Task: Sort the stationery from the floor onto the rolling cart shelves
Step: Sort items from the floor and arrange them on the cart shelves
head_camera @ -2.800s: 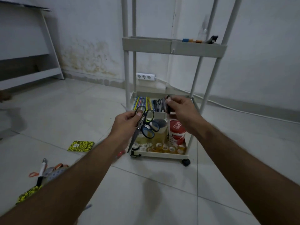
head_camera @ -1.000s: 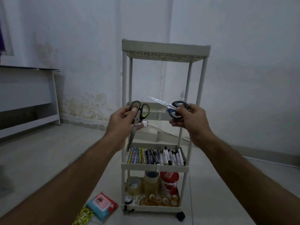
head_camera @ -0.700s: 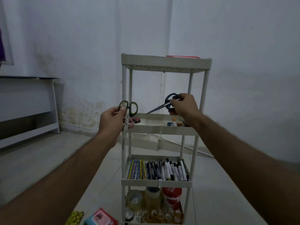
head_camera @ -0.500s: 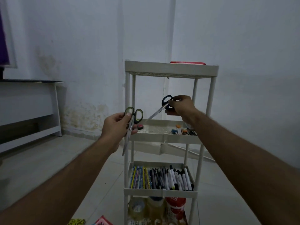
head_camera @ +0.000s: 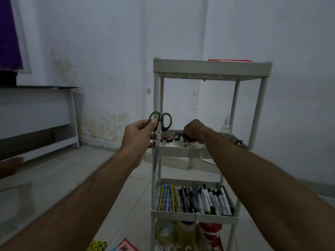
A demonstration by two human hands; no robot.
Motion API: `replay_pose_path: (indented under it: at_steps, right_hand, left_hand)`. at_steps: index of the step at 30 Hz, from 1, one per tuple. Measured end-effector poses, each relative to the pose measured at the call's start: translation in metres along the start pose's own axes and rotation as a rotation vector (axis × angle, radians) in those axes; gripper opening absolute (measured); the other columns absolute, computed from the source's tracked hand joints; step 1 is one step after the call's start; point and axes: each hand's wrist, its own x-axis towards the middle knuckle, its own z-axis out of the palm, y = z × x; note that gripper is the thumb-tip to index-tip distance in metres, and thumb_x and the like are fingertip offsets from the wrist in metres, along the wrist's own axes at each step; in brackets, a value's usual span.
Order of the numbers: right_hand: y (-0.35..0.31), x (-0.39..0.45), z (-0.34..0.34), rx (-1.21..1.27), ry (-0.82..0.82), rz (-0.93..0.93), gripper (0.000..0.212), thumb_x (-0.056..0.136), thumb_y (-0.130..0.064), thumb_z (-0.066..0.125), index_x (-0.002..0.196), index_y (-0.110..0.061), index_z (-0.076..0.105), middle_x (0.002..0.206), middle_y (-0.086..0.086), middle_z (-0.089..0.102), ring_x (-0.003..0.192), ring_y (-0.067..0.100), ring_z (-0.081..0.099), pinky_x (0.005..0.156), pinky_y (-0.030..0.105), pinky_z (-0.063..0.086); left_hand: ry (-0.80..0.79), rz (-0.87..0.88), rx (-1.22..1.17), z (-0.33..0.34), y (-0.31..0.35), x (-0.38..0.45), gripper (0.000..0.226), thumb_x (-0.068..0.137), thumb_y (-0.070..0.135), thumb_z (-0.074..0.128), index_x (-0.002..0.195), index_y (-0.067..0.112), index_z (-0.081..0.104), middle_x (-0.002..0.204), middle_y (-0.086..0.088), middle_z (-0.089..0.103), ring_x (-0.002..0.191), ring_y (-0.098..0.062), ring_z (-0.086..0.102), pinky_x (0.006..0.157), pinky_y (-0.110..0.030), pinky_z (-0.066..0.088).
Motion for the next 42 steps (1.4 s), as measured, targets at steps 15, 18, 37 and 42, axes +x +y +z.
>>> replay_pose_path:
  at_steps: [15,18,37,42]
  right_hand:
    - [-0.011,-0.01,0.012,-0.532,0.133,0.003,0.061,0.076,-0.042,0.085,0.111,-0.001,0.057,0.098,0.01,0.058,0.099,0.027,0.063,0.08,0.03,0.052]
    - [-0.011,-0.017,0.003,-0.55,0.174,-0.04,0.048,0.083,-0.034,0.08,0.109,0.003,0.065,0.102,0.01,0.065,0.085,0.023,0.064,0.061,0.026,0.05]
    - [-0.053,-0.127,-0.067,0.536,-0.246,-0.061,0.05,0.097,-0.047,0.058,0.115,-0.001,0.067,0.098,0.02,0.074,0.067,0.02,0.067,0.065,0.027,0.056]
    - [-0.052,-0.121,-0.072,0.598,-0.237,-0.088,0.026,0.096,-0.022,0.066,0.11,0.0,0.068,0.086,0.015,0.069,0.066,0.017,0.067,0.06,0.023,0.057]
  left_hand:
    - [-0.057,-0.028,-0.01,-0.002,-0.002,-0.006,0.025,0.095,0.03,0.069,0.098,0.006,0.075,0.096,-0.015,0.077,0.073,-0.024,0.07,0.072,-0.046,0.061]
    - [-0.079,-0.043,0.012,-0.001,-0.002,-0.008,0.023,0.095,0.027,0.068,0.096,0.005,0.074,0.089,-0.014,0.077,0.069,-0.021,0.071,0.061,-0.036,0.061]
    - [-0.254,0.189,0.164,0.036,0.051,0.007,0.011,0.091,0.003,0.071,0.101,0.002,0.07,0.092,-0.018,0.076,0.079,-0.022,0.075,0.073,-0.026,0.061]
    - [-0.289,0.174,0.296,0.029,0.051,0.016,0.022,0.088,-0.001,0.072,0.109,0.004,0.071,0.098,-0.01,0.077,0.089,-0.017,0.075,0.074,-0.021,0.058]
